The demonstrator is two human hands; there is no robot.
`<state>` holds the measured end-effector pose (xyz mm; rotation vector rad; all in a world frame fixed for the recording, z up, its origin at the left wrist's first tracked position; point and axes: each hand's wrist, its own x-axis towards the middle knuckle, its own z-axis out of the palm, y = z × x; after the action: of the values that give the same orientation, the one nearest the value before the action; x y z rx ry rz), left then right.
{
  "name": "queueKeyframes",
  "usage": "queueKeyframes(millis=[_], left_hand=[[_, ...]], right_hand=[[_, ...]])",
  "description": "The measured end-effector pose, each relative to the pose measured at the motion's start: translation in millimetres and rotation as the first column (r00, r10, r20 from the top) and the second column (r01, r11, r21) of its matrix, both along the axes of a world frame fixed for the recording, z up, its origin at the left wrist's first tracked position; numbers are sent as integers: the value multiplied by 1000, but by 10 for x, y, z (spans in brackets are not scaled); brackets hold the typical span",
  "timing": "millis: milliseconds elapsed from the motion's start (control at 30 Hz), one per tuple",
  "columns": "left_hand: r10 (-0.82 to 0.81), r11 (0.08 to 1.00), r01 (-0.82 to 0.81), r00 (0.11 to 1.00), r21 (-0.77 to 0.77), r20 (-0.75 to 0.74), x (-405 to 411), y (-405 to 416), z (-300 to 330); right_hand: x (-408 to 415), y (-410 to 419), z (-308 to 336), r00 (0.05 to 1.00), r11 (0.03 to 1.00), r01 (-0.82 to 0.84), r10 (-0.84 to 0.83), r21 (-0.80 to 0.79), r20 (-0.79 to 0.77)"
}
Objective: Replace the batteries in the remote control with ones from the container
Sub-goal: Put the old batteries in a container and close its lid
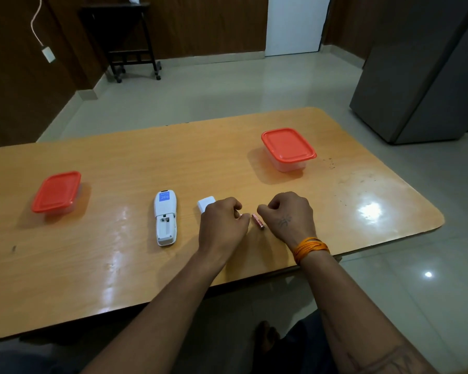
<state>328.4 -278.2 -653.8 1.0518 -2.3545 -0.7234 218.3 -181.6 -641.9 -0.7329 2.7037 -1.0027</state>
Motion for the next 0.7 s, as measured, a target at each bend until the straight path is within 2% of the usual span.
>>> queueKeyframes(millis=[200,300,400,500,700], left_hand=[[-63,997,70,980,30,-188,-253,6,72],[-86,987,112,974,112,-211,-533,-10,100],[-93,972,133,974,194,-205,-855,-57,134],[-110,963,151,976,224,-185,-1195,-93,176],[-61,920,165,956,356,-285,-1689,-172,102]], right_hand=[[-279,44,97,991,975,115,-126,-193,-47],[-549,23,53,976,939,197,-215,-282,-36],[-864,-21,-52,962,920,265,-274,-289,10],[-1183,-88,-141,969,929,237,-249,-284,-5],[-1595,-226,-370,996,965,62,-75,-253,-41]])
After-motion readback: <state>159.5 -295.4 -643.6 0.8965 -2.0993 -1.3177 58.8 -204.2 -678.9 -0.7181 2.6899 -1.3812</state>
